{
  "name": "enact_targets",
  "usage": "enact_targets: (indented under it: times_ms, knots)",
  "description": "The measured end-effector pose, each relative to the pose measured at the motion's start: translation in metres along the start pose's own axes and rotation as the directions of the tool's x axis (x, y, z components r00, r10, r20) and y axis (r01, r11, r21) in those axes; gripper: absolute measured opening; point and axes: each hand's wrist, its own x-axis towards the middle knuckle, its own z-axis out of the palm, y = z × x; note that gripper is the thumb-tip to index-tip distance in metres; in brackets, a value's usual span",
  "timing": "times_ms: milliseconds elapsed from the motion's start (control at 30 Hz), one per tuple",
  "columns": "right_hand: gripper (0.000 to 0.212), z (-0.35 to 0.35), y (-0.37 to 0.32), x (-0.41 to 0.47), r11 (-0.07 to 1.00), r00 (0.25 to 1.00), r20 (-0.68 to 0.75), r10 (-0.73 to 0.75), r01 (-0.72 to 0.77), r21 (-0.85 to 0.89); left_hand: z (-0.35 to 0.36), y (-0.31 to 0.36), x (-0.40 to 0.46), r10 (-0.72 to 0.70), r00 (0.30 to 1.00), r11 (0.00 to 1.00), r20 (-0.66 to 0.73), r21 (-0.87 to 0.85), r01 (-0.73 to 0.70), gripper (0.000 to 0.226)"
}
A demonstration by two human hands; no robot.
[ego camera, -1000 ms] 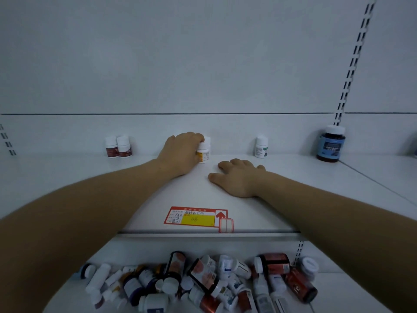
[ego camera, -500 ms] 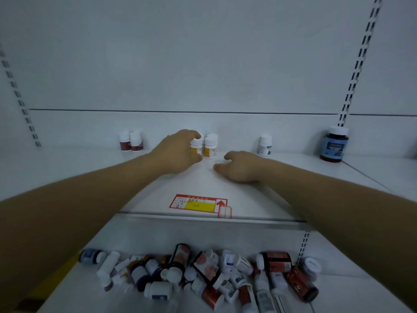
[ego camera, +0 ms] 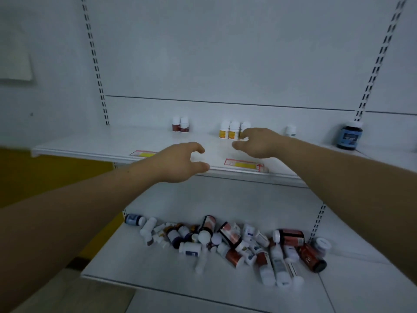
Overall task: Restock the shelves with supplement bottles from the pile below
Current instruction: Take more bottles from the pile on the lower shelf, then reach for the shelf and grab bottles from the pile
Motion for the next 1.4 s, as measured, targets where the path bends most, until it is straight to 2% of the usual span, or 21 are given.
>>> enact_targets:
  times_ms: [133,300,433,500,633,833,933,967,1100,1200,1267,1333,1400]
  knots:
    - [0.064,0.021,-0.034,-0.025,0.998,0.999,-0.043,-0.032,0.034,0.048,0.011,-0.006,-0.049,0.038,0.999,0.999,0.028,-0.030,-0.037,0.052]
    - [0.063,0.052,-0.059,-0.071,0.989,0.987,-0.090,-0.137,0.141,0.039,0.051,-0.021,-0.091,0.041,0.986,0.997,0.159,-0.071,-0.030,0.056]
    - [0.061,0.086,-0.056,-0.104,0.981,0.975,-0.105,-0.194,0.195,0.000,0.105,-0.040,-0.111,0.029,0.955,0.992,0.296,-0.127,0.009,0.041]
    - [0.061,0.105,-0.049,-0.110,0.985,0.983,-0.061,-0.172,0.173,0.005,0.135,-0.052,-0.112,0.010,0.930,0.990,0.367,-0.133,0.042,0.041]
    - [0.060,0.150,-0.028,-0.104,0.995,0.994,0.085,-0.065,0.058,0.082,0.188,-0.063,-0.106,-0.070,0.868,0.980,0.492,-0.128,0.151,0.063]
    - [0.059,0.225,0.018,-0.065,0.984,0.964,0.255,0.080,-0.117,0.133,0.246,-0.078,-0.073,-0.161,0.817,0.951,0.554,-0.133,0.278,0.065]
    - [0.071,0.266,0.045,-0.030,0.968,0.944,0.308,0.118,-0.178,0.174,0.272,-0.088,-0.038,-0.211,0.802,0.926,0.559,-0.150,0.347,0.065]
    - [0.069,0.280,0.055,-0.017,0.963,0.935,0.328,0.132,-0.200,0.181,0.281,-0.090,-0.025,-0.221,0.800,0.916,0.557,-0.163,0.367,0.065]
    - [0.049,0.320,0.080,0.028,0.954,0.919,0.368,0.141,-0.225,0.197,0.322,-0.101,0.030,-0.256,0.848,0.896,0.464,-0.215,0.389,0.061]
    - [0.027,0.353,0.088,0.049,0.958,0.889,0.440,0.125,-0.223,0.179,0.350,-0.118,0.069,-0.315,0.914,0.902,0.256,-0.217,0.372,0.061]
    - [0.036,0.379,0.092,0.058,0.961,0.884,0.449,0.129,-0.223,0.164,0.367,-0.132,0.093,-0.361,0.919,0.900,0.158,-0.198,0.388,0.074]
    - [0.054,0.397,0.093,0.059,0.956,0.899,0.413,0.146,-0.235,0.173,0.382,-0.144,0.108,-0.431,0.888,0.873,0.162,-0.175,0.456,0.087]
    - [0.060,0.411,0.094,0.060,0.954,0.909,0.379,0.173,-0.251,0.167,0.398,-0.153,0.117,-0.485,0.856,0.845,0.181,-0.156,0.512,0.094]
